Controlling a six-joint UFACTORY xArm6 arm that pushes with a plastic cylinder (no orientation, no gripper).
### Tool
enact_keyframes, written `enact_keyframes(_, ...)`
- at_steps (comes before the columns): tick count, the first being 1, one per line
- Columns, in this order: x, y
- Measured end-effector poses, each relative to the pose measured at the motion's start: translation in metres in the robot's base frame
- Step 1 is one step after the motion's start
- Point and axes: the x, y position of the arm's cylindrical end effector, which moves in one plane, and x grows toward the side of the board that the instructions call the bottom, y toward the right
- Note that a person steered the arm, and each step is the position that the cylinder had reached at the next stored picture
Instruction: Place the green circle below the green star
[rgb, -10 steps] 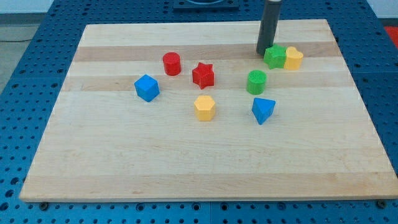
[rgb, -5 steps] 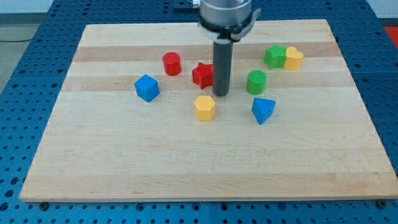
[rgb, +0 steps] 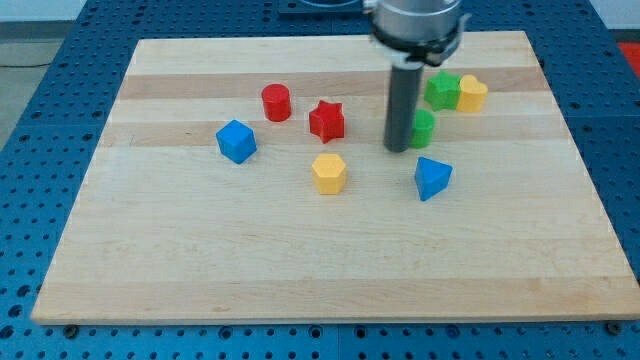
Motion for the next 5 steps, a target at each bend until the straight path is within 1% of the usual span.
enact_keyframes(1, -0.022, 0.025)
enact_keyframes(3, -0.026, 0.025)
enact_keyframes(5, 0.023, -0.088)
